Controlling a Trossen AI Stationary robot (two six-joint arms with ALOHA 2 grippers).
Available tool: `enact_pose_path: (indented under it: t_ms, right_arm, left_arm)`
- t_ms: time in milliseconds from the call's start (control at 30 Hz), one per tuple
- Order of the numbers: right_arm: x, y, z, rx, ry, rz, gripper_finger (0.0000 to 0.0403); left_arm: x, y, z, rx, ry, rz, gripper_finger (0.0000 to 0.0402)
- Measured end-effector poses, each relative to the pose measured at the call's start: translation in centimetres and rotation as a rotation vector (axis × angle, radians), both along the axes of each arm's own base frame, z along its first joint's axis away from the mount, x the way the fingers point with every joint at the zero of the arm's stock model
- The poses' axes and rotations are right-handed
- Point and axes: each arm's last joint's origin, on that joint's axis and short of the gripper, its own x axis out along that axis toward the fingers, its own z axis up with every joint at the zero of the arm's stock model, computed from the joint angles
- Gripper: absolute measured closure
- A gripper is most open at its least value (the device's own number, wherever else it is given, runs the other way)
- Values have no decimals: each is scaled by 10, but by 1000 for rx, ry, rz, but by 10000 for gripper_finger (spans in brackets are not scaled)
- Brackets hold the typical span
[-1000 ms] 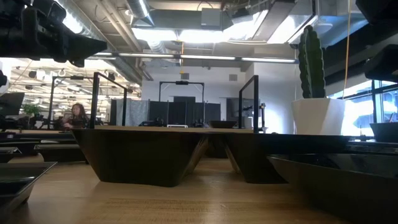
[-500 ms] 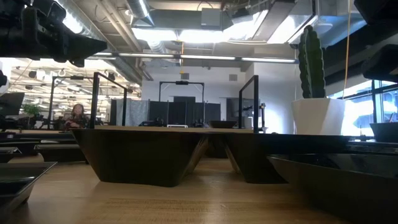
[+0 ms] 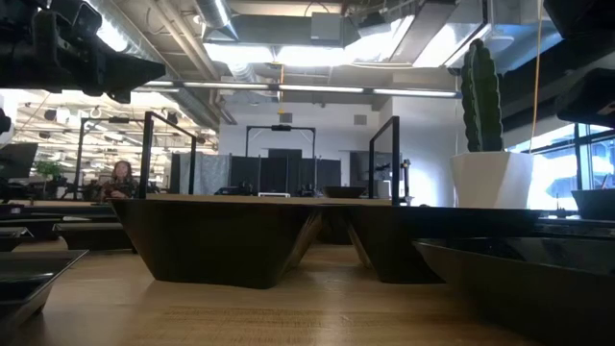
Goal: Pick & Place Mini shaped plates
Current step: Stack the leaf-shaped plate on top of the leaf-shaped plate on the shelf
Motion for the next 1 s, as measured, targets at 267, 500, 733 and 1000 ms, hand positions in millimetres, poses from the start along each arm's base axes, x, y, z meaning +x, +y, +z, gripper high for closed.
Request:
enact_pose_path:
  t_ms: [267, 500, 733, 1000]
  right_arm:
    - [0, 0, 0, 1, 1, -4, 384]
    - [0, 0, 0, 1, 1, -4, 384]
    - [2, -1, 0, -54, -53, -39, 384]
    - [3, -2, 0, -66, -62, -44, 384]
  left_arm:
    - [0, 0, 0, -3, -1, -1, 400]
    - [0, 0, 0, -3, 0, -1, 397]
    - [0, 0, 2, -16, -19, -3, 397]
    - [0, 0, 3, -28, -35, -5, 392]
